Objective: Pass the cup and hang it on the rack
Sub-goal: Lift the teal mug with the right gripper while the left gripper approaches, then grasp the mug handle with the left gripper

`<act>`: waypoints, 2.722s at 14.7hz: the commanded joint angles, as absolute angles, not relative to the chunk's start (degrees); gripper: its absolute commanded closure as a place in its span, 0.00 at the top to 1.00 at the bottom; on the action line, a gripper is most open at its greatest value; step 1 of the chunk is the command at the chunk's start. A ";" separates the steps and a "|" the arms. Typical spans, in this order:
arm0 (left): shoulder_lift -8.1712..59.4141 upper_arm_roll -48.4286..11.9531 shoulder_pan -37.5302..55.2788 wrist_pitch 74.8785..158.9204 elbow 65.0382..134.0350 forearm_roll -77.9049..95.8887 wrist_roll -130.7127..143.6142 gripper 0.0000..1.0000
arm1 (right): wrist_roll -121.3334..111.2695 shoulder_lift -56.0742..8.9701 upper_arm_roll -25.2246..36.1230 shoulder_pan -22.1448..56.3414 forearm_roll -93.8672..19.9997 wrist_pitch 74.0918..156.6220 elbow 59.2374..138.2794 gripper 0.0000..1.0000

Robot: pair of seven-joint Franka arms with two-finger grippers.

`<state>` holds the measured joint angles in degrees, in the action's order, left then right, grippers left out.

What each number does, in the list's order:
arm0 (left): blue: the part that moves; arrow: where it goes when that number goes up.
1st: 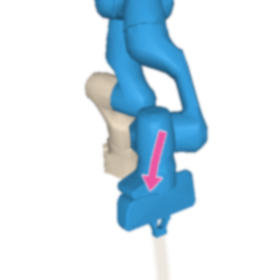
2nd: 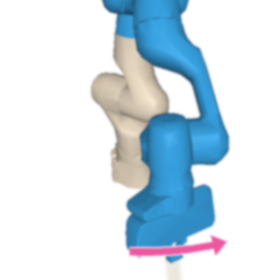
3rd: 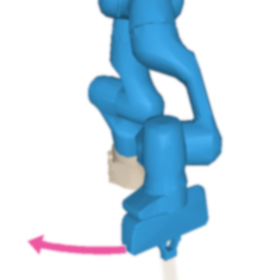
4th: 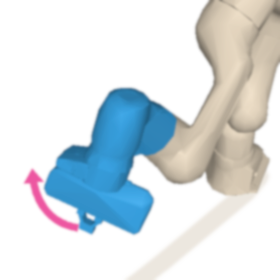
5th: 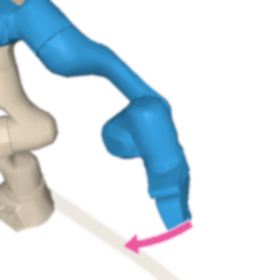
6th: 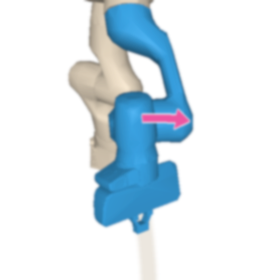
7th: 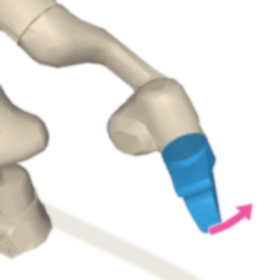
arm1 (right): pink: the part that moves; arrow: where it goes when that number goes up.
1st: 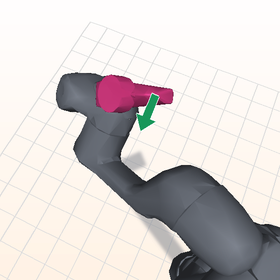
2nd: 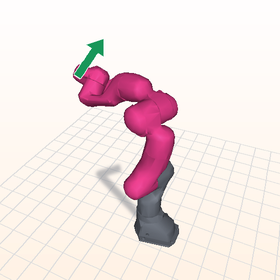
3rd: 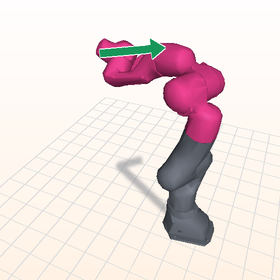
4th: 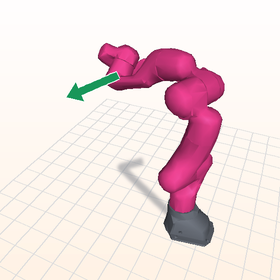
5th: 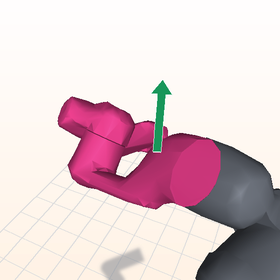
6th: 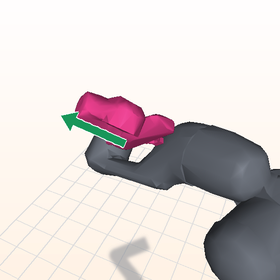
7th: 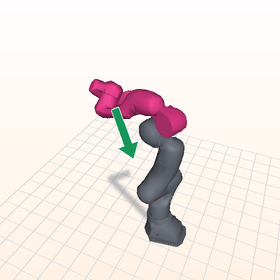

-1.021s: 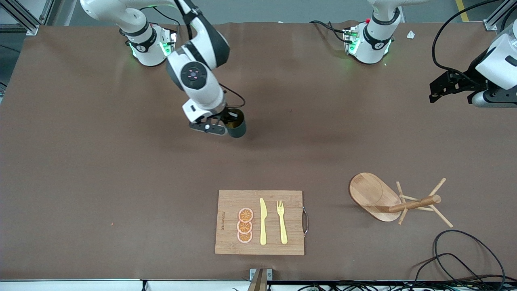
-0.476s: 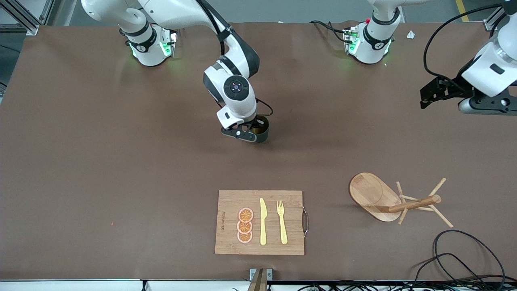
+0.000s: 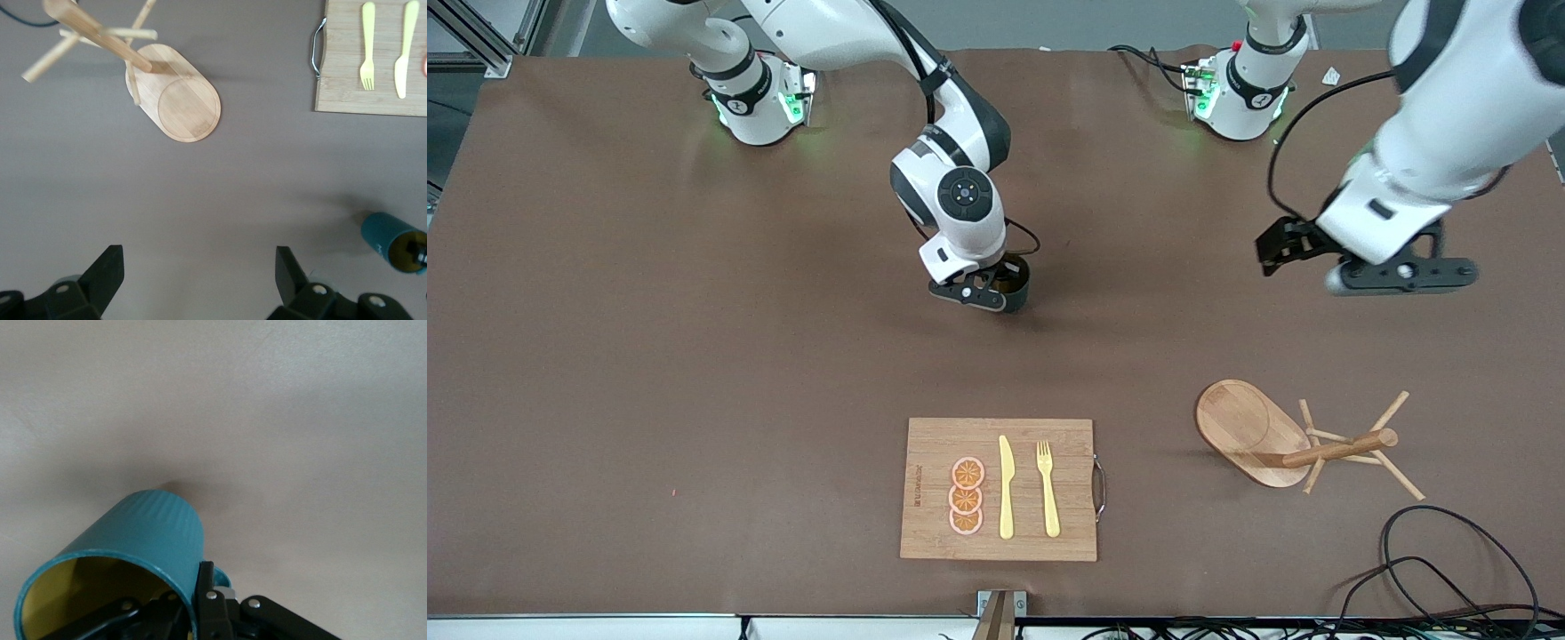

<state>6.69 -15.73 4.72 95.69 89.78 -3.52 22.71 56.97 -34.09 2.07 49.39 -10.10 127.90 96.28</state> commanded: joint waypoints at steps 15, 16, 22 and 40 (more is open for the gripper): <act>13.09 -15.82 16.25 95.89 88.51 -7.37 47.27 1.00 | 44.95 -22.25 2.90 43.26 -8.79 113.49 95.89 1.00; 13.88 -15.82 17.74 95.89 88.33 -8.34 49.55 1.00 | 40.39 -20.93 2.99 40.89 -8.79 111.20 95.98 1.00; 21.60 -15.82 27.84 95.89 84.57 -13.27 67.12 1.00 | 16.39 -13.90 3.16 24.37 -6.16 101.09 97.29 1.00; 46.48 -14.77 56.94 100.20 75.50 -41.11 120.19 0.99 | -5.63 -11.95 3.08 -0.97 0.61 85.69 84.29 1.00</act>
<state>43.53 -15.44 54.67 100.48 77.87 -37.63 114.86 -5.69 -9.39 4.22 -0.14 0.14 87.08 88.00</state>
